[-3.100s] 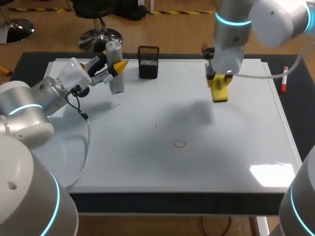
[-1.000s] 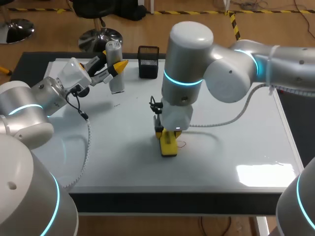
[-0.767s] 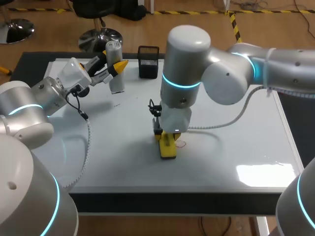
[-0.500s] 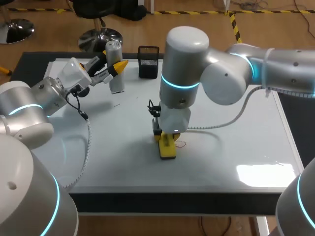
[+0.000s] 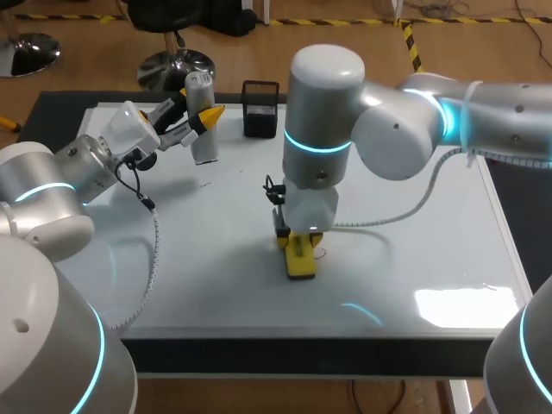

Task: Pick up the inspection probe, press it on each red-marked spot on the whiteboard one by one, put down the probe, pick up the eraser, and wipe off all the red marks.

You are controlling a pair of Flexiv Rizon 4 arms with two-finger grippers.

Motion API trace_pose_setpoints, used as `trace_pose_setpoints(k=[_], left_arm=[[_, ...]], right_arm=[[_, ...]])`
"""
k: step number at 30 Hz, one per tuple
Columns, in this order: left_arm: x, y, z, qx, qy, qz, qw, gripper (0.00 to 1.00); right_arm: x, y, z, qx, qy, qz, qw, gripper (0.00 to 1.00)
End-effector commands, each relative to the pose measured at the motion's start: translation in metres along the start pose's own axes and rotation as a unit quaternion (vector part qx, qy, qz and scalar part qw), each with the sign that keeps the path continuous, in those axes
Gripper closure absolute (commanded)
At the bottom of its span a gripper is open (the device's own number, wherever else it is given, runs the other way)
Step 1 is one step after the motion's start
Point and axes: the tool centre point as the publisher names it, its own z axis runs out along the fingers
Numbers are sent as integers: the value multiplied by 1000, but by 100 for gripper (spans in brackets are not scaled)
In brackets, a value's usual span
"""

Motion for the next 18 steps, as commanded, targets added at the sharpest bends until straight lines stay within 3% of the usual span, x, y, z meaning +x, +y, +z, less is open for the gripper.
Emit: trace_pose_setpoints(k=[1, 18], left_arm=[[-1, 0, 0, 1, 1, 0, 1000, 100], [-1, 0, 0, 1, 1, 0, 1000, 100]], right_arm=[[10, -2, 17, -1, 2, 4, 1000, 100], [44, -2, 25, -2, 6, 40, 999, 100]])
